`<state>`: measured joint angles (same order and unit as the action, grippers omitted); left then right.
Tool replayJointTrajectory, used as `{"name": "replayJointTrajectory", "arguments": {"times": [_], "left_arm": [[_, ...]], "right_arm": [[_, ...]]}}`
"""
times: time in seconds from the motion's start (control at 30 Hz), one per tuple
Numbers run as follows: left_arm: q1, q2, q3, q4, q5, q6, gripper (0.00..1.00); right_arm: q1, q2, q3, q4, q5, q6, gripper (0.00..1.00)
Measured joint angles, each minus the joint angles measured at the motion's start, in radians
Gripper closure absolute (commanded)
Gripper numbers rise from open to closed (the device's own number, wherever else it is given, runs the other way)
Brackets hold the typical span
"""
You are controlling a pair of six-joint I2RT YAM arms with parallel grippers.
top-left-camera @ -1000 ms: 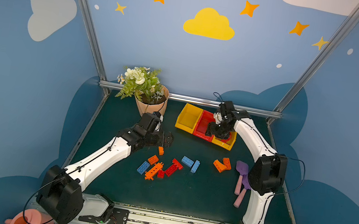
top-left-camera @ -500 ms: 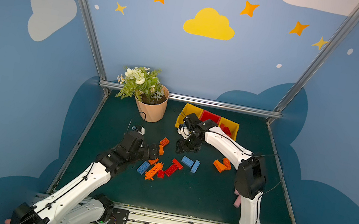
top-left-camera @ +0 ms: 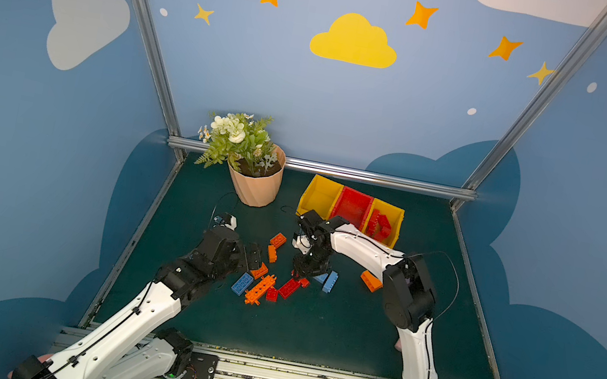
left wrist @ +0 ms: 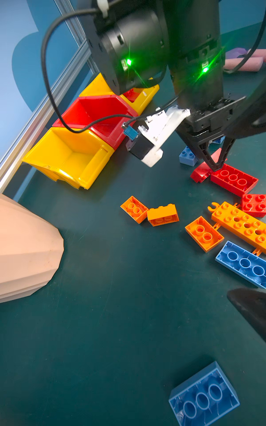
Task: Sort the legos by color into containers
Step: 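Grasp the red 2x4 brick and lift it over the yellow bin with the right gripper, then lower the red brick into the yellow bin and open the right gripper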
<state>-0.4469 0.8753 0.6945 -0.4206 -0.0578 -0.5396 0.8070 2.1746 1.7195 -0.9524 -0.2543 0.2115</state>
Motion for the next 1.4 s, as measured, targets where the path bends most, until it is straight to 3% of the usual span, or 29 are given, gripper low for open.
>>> {"name": "replayJointTrajectory", "arguments": {"times": [0.13, 0.3, 0.57, 0.73, 0.9, 1.23, 1.4], "left_arm": [[0.0, 0.022, 0.001, 0.0, -0.001, 0.001, 0.0], [0.0, 0.055, 0.005, 0.006, -0.001, 0.008, 0.0], [0.002, 0.143, 0.068, 0.034, 0.0, 0.037, 0.0], [0.003, 0.209, 0.121, 0.057, 0.012, 0.066, 0.0], [0.006, 0.299, 0.201, 0.073, 0.043, 0.103, 0.0], [0.006, 0.517, 0.47, 0.079, 0.154, 0.192, 0.0], [0.006, 0.59, 0.569, 0.073, 0.194, 0.224, 0.0]], "right_arm": [[0.0, 0.006, -0.002, 0.006, 0.005, -0.004, 0.59], [0.0, 0.011, -0.002, 0.006, 0.018, -0.008, 0.77], [-0.018, 0.011, 0.002, 0.003, 0.018, -0.006, 0.86], [-0.064, 0.009, 0.04, -0.015, 0.013, -0.002, 0.87], [-0.16, -0.016, 0.105, -0.026, -0.001, -0.002, 0.87], [-0.493, -0.065, 0.233, -0.028, 0.037, 0.003, 0.85], [-0.591, -0.034, 0.3, -0.025, 0.071, 0.02, 0.86]]}}
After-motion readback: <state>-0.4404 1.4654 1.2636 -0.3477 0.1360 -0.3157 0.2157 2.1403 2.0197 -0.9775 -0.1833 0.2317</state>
